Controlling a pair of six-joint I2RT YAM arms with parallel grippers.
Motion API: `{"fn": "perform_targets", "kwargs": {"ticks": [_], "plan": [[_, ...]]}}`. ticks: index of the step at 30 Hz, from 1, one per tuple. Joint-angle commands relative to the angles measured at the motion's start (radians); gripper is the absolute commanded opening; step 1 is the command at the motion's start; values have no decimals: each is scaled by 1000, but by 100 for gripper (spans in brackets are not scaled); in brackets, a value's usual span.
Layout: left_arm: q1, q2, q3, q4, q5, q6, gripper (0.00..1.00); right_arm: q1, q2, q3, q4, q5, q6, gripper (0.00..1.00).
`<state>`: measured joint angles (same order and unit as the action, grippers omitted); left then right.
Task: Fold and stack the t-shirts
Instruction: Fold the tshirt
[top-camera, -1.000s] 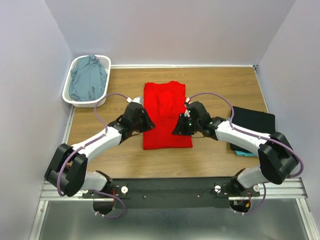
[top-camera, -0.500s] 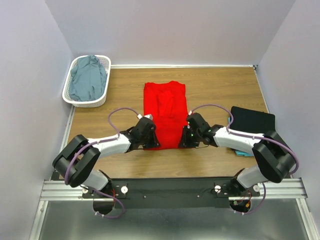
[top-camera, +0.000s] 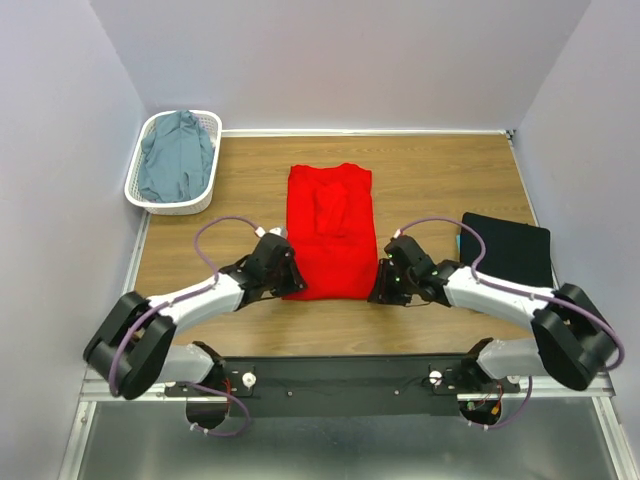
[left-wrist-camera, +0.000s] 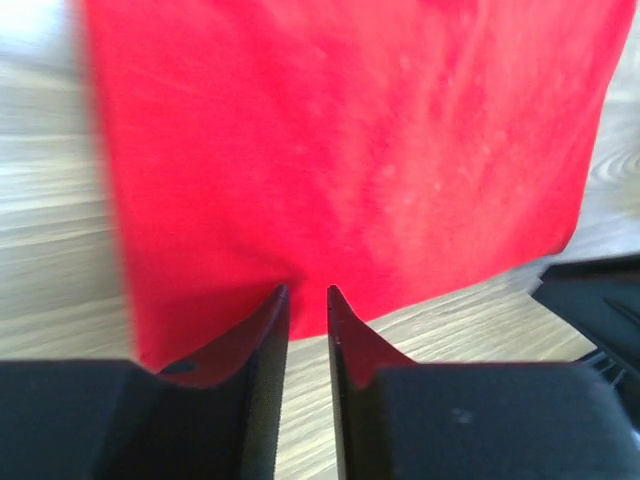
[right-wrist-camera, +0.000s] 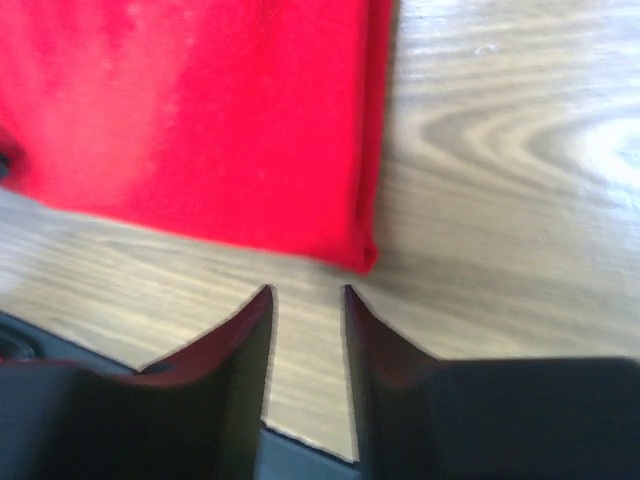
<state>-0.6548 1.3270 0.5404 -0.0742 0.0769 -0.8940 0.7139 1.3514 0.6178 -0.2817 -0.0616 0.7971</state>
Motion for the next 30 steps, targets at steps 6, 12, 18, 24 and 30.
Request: {"fn": "perform_targets", "kwargs": {"ticks": [6,12,18,24,30], "plan": [[70,-198,-29,-226,-99,5,38,-17,-120,-15,-86,72,82,52],[87,-268,-114,-233,-115,-72,45,-17,-83,-13,-79,94,103,53],[96,-259,-114,-217,-127,-72,49,-19,-75,-23,-56,118,123,53],[101,-287,-117,-188,-91,-72,48,-18,-67,-15,-28,117,134,53],[103,-331,-105,-200,-103,-65,48,-18,-61,-21,-16,129,145,53]]}}
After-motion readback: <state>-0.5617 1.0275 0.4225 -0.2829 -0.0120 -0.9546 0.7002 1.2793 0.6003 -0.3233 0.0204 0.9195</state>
